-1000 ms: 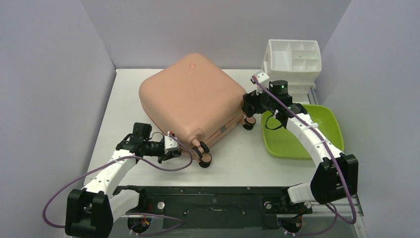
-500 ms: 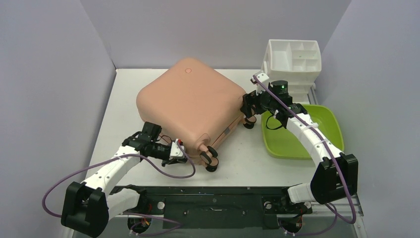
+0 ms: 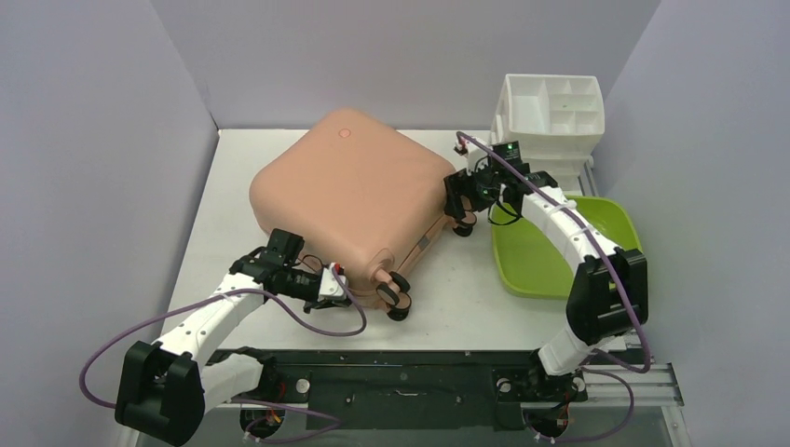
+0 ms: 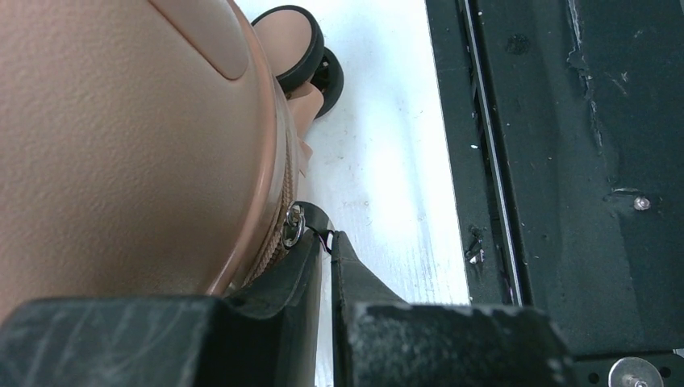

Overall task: Open, take out, and arrange the luggage
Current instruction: Adjust the luggage at the center of the board.

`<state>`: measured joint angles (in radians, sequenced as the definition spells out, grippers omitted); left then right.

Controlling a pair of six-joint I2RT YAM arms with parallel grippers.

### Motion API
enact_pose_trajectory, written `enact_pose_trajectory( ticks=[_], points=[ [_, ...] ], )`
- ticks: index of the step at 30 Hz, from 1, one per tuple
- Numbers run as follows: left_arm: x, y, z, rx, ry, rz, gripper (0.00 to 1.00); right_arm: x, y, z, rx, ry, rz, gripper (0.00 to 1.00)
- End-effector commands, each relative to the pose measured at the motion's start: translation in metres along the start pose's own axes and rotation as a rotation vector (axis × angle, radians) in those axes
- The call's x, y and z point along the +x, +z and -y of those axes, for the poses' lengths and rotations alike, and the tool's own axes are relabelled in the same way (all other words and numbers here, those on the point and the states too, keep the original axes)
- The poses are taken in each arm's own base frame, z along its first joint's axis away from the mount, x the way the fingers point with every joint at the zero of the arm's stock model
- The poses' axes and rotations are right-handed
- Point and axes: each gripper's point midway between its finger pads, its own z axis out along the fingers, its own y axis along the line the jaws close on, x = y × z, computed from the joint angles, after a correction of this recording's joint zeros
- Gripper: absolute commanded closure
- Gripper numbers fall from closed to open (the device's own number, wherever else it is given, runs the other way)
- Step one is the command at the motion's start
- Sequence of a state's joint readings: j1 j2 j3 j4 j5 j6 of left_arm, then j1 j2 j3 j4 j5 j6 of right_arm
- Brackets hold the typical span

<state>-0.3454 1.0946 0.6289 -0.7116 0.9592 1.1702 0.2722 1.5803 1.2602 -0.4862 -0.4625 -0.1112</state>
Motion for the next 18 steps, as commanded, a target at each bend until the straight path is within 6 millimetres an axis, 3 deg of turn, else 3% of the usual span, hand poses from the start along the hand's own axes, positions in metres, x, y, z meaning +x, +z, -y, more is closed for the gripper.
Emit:
enact_pose_trajectory(
  ticks=[1, 2, 3, 4, 5, 6, 7, 8, 12, 15, 18],
  points=[
    [-0.038, 0.002, 0.017, 0.084, -0.026, 0.156, 1.00, -0.086, 0.017, -0.041, -0.109, -0.117, 0.198, 0.15],
    [-0.036, 0.003, 0.016, 0.082, -0.046, 0.151, 1.00, -0.085, 0.028, -0.045, -0.122, -0.120, 0.181, 0.15],
    [-0.035, 0.003, 0.011, 0.065, -0.036, 0.146, 1.00, -0.100, 0.027, -0.047, -0.123, -0.133, 0.206, 0.15],
    [-0.033, 0.004, 0.009, 0.062, -0.066, 0.142, 1.00, -0.096, 0.039, -0.049, -0.136, -0.128, 0.180, 0.15],
    [-0.033, 0.005, 0.002, 0.037, -0.054, 0.139, 1.00, -0.113, 0.038, -0.051, -0.141, -0.139, 0.207, 0.15],
    [-0.034, 0.006, -0.005, 0.021, -0.062, 0.141, 1.00, -0.109, 0.050, -0.053, -0.153, -0.127, 0.181, 0.15],
    [-0.033, 0.006, -0.008, 0.014, -0.064, 0.134, 1.00, -0.124, 0.049, -0.057, -0.163, -0.131, 0.204, 0.15],
    [-0.034, 0.007, -0.012, 0.005, -0.065, 0.133, 1.00, -0.121, 0.060, -0.060, -0.174, -0.127, 0.186, 0.16],
    [-0.043, 0.010, -0.022, 0.005, -0.065, 0.134, 1.00, -0.133, 0.075, -0.073, -0.196, -0.130, 0.199, 0.16],
    [-0.047, 0.014, -0.024, 0.011, -0.070, 0.131, 1.00, -0.139, 0.075, -0.071, -0.192, -0.113, 0.210, 0.15],
    [-0.047, 0.018, -0.027, 0.008, -0.072, 0.132, 1.00, -0.145, 0.058, -0.059, -0.164, -0.112, 0.232, 0.13]
  ],
)
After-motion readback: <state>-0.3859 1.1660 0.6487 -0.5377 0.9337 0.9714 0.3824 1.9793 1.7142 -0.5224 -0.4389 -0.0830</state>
